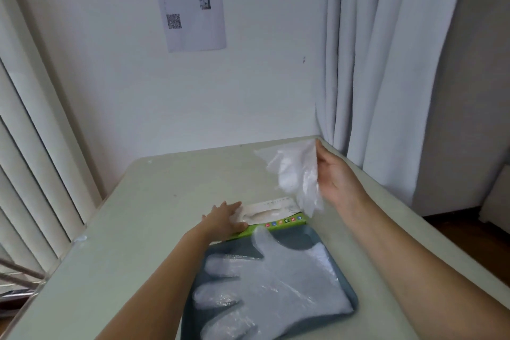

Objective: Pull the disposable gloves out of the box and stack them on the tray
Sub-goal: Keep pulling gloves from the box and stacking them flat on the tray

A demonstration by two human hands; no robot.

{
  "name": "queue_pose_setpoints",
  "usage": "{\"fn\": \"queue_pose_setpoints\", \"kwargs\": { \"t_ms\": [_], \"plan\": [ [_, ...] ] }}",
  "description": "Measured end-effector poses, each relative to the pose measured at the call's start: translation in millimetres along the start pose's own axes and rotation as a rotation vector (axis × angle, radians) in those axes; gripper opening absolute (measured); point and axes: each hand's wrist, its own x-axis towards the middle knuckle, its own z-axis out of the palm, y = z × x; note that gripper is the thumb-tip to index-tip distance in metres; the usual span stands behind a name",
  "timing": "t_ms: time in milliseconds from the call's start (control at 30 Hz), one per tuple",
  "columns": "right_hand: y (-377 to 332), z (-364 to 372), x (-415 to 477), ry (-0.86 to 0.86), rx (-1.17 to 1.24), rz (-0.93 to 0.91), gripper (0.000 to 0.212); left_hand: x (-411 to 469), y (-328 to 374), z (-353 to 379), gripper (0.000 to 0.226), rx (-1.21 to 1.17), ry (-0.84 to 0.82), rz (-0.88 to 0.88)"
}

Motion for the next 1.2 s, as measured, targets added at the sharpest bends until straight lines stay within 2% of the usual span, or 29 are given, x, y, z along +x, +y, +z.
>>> {"fn": "queue_pose_setpoints", "kwargs": {
  "t_ms": [67, 133, 233, 300, 333, 400, 467, 500, 600, 700, 767, 867, 933, 1067, 1133, 1200],
  "plan": [
    [-4, 4, -14, -0.029, -0.003, 0.042, 0.043, -13, 17, -8, 0.078, -0.371, 0.049, 0.08],
    [-1, 5, -25, -0.046, 0.007, 0.106, 0.047, -28, 36, -18, 0.083, -0.728, 0.007, 0.209],
    [8, -2, -38, -0.076, -0.031, 0.195, 0.064, -53, 62, -21, 0.065, -0.968, -0.163, 0.439],
    [12, -5, -48, -0.081, -0.057, 0.209, 0.064, -67, 70, -21, 0.071, -1.043, -0.245, 0.507],
    [13, -3, -53, -0.072, -0.05, 0.219, 0.061, -74, 73, -21, 0.07, -1.028, -0.265, 0.51],
    [11, -2, -61, -0.038, -0.034, 0.206, 0.054, -83, 78, -18, 0.055, -0.879, -0.175, 0.48],
    [9, 1, -63, 0.015, -0.049, 0.167, 0.047, -86, 83, -14, 0.032, -0.787, 0.046, 0.389],
    [9, 2, -65, 0.038, -0.067, 0.154, 0.043, -86, 85, -13, 0.021, -0.819, 0.161, 0.339],
    [8, 3, -65, 0.108, -0.23, 0.095, 0.022, -86, 91, -18, 0.02, -0.879, 0.382, 0.216],
    [2, 3, -67, 0.162, -0.623, -0.054, 0.019, -89, 93, -27, 0.02, -0.724, 0.404, 0.172],
    [-2, 7, -71, 0.079, -0.896, -0.169, 0.028, -89, 94, -32, 0.024, -0.601, 0.403, 0.174],
    [-2, 16, -70, -0.103, -1.201, -0.219, 0.045, -85, 99, -38, 0.029, -0.478, 0.423, 0.194],
    [0, 21, -65, -0.109, -1.383, -0.306, 0.039, -84, 103, -42, 0.031, -0.417, 0.439, 0.22],
    [0, 28, -61, -0.074, -1.517, -0.478, 0.015, -76, 106, -49, 0.029, -0.352, 0.451, 0.225],
    [0, 28, -57, -0.043, -1.535, -0.486, 0.014, -69, 101, -50, 0.02, -0.338, 0.464, 0.205],
    [-2, 25, -50, 0.022, -1.528, -0.443, 0.014, -62, 94, -51, 0.016, -0.3, 0.55, 0.162]
  ]
}}
